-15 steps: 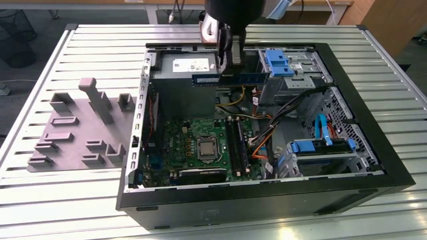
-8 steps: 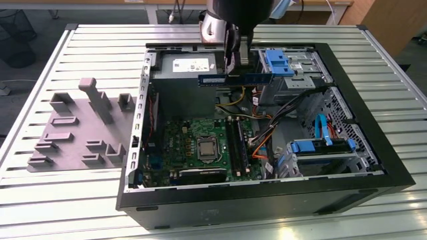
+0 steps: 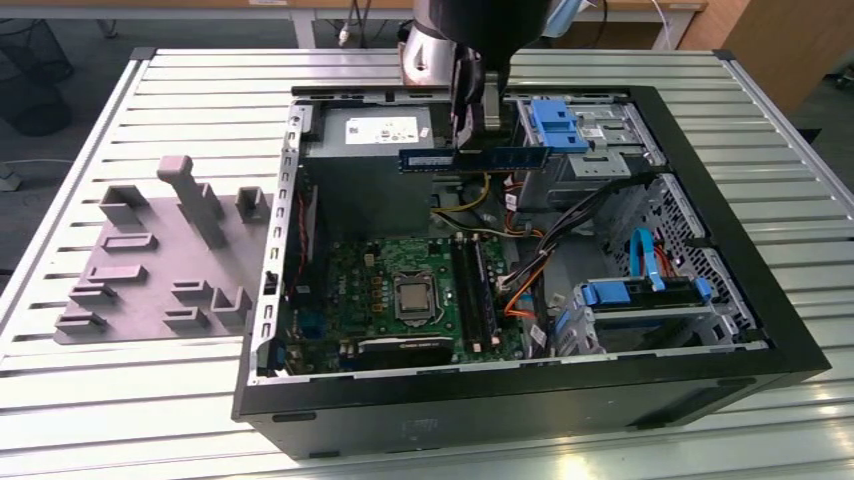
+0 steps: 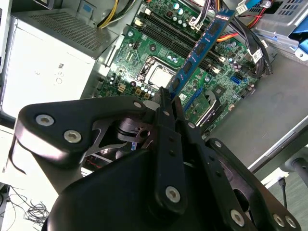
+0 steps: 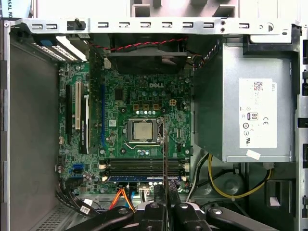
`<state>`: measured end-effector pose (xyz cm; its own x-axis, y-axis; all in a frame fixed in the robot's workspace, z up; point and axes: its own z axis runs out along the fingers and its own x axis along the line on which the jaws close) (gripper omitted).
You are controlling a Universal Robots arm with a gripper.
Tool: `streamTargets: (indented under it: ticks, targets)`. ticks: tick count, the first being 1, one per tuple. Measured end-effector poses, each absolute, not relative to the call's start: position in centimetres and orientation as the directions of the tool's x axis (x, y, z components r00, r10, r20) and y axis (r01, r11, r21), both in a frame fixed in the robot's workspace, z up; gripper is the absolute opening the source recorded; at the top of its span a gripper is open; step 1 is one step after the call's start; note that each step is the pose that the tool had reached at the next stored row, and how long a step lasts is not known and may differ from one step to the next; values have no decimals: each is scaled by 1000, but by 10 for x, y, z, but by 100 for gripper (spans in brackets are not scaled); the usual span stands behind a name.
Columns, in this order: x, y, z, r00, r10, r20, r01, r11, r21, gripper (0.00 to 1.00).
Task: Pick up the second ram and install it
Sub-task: 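Insert the second ram into the second slot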
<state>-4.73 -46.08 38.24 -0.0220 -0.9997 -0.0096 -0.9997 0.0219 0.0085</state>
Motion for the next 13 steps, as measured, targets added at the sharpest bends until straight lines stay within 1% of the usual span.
streamTargets:
  ticks: [7,13]
  targets:
    - [-47,-461,382,-33,-999,-10,-999,33,8,14]
    - [-47,-461,382,-74,-997,-9,-997,74,9,14]
